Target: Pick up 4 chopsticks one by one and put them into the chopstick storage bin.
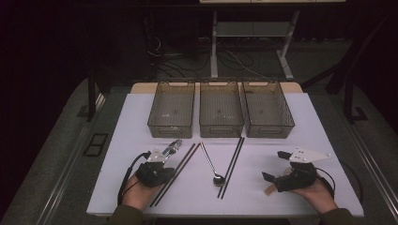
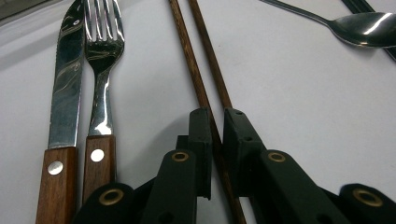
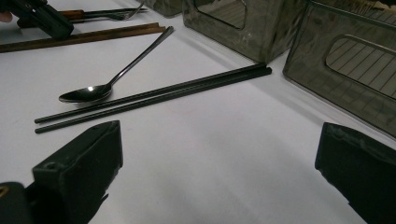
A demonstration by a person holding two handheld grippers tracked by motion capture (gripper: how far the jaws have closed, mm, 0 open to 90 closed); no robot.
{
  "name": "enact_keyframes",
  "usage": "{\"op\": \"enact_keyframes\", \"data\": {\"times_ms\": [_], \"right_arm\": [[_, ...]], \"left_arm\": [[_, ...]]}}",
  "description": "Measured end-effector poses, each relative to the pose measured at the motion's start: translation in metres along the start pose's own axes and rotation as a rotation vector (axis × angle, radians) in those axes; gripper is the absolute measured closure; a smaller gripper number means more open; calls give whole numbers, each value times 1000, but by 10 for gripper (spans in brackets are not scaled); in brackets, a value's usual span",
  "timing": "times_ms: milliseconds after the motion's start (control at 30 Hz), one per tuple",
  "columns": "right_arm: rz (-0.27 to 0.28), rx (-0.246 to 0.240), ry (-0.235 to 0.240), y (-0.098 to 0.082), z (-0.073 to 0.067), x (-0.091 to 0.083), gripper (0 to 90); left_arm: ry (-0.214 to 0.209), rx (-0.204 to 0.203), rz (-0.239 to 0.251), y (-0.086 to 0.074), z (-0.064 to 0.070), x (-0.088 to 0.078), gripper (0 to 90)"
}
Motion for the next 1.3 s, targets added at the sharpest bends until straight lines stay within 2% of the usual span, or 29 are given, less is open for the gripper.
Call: {"op": "enact_keyframes", "data": {"times_ms": [133,267,300,400,433,533,600,767,900,1000,1200,1300], "right_arm": [[0,1,0,0,0,0,10],[-2,-1,1,0,-1,0,10],[-2,-1,1,0,-1,0,10],[-2,-3,2,0,-2,0,10],[-2,-3,2,1,-2,0,10],[2,-6,3,1,-2,-1,10],[3,-6,4,1,-1,-1,10],[3,-5,3,1,-1,-1,10],[4,-5,2,1,-1,-1,10],[5,-5,2,1,-1,-1,10],[5,-4,2,1,-1,-1,10],[3,-4,2,1,-1,-1,10]], "left_arm": [[27,10,-1,0,3,2,805],[72,20,-20,1,8,2,819],[83,2,-8,1,10,4,821],[105,20,-28,2,12,3,827],[107,19,-28,2,12,4,827],[102,-23,-2,2,13,5,833],[95,-31,-4,2,10,4,838],[122,-50,0,4,7,4,848],[135,-48,-5,4,5,3,852],[149,-55,17,5,3,-1,854],[124,-72,29,4,0,-7,853],[101,-64,28,4,-3,-12,853]]}}
Point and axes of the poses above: each handheld gripper's, and its own axes: x roughly forward along the jaws, y roughly out of its top, z roughly to its right, the point moved 2 cm from there along x, roughly forward along the jaws, and after that the axes turned 3 degrees about -y, right-handed, at the moved point
